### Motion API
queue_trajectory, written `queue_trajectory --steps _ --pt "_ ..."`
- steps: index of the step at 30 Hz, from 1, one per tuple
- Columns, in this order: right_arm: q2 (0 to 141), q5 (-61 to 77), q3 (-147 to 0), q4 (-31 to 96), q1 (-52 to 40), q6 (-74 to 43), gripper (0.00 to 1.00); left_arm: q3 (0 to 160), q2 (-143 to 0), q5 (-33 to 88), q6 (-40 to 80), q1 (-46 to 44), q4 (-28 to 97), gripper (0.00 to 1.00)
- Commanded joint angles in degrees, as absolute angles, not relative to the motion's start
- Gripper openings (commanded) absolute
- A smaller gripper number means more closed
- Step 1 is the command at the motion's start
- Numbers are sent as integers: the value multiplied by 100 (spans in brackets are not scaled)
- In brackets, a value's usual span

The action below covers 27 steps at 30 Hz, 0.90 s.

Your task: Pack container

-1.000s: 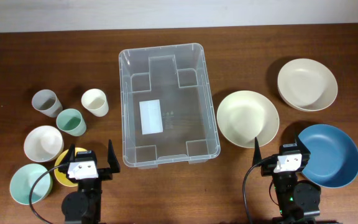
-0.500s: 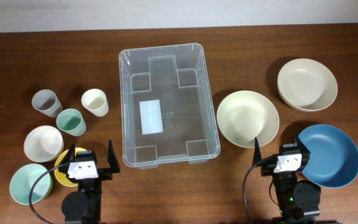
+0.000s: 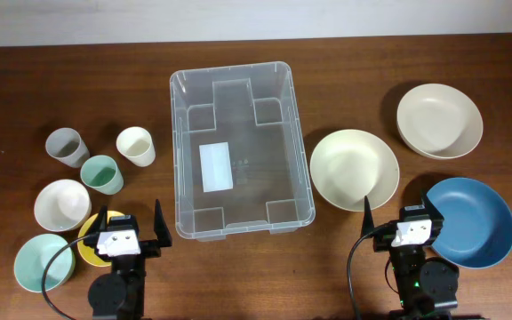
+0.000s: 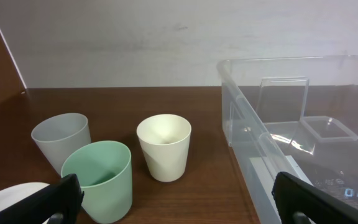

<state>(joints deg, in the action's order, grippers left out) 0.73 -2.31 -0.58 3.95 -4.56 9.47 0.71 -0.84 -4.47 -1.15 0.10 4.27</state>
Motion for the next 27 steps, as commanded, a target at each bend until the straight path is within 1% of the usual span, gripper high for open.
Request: queue_trajectory --steps 1,9,16,18,22,25,27 --pt "47 -301 -32 436 -445 963 99 58 -62 -386 -202 38 449 100" --pt "78 -213 -32 458 -445 913 99 58 -62 -384 -202 45 454 100" --pt "172 -198 -49 331 -443 54 99 158 -62 -384 -16 45 523 100" --pt "174 -213 -117 344 -445 32 99 301 -73 -384 86 45 635 100" --pt "303 -215 -519 458 -443 30 99 947 -283 -384 86 45 1059 100" --pt "965 -215 -1253 744 -443 -250 99 1981 -1037 -386 84 45 1653 100" --pt "1658 -213 -1833 941 -443 -250 99 2641 -1684 -436 84 45 1968 100"
